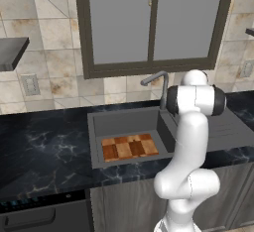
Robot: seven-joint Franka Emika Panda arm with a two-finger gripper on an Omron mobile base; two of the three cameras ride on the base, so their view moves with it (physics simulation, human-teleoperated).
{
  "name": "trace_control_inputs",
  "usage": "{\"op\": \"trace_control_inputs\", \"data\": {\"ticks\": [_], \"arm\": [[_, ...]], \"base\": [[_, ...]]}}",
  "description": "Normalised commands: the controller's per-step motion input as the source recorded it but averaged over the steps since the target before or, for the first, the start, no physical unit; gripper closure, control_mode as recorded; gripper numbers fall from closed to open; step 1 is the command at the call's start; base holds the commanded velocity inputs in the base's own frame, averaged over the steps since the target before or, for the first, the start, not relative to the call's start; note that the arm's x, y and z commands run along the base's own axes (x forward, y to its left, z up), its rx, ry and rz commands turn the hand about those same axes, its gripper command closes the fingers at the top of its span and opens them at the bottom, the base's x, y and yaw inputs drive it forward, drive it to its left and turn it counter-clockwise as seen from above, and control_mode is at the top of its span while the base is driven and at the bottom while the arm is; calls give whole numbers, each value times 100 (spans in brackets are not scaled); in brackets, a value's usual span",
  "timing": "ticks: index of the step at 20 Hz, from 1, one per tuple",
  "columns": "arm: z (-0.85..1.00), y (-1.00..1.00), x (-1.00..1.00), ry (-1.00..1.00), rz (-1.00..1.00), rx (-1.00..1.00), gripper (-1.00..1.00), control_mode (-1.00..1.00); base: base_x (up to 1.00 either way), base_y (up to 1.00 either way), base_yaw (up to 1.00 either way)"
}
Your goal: Turn on the sink faucet with hot water and rinse the cutting board for ten seconds, then turn off the faucet. Push the cutting board to reach the water if necessary.
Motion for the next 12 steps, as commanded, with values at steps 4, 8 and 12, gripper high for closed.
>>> {"op": "trace_control_inputs", "data": {"ticks": [4, 8, 12], "arm": [[0, 0, 14, 0, -1, 0, -100, -100], [0, 0, 16, 0, -2, 0, -100, -100], [-2, 1, 11, 0, -2, 0, -100, -100]], "base": [[0, 0, 0], [0, 0, 0], [0, 0, 0]]}}
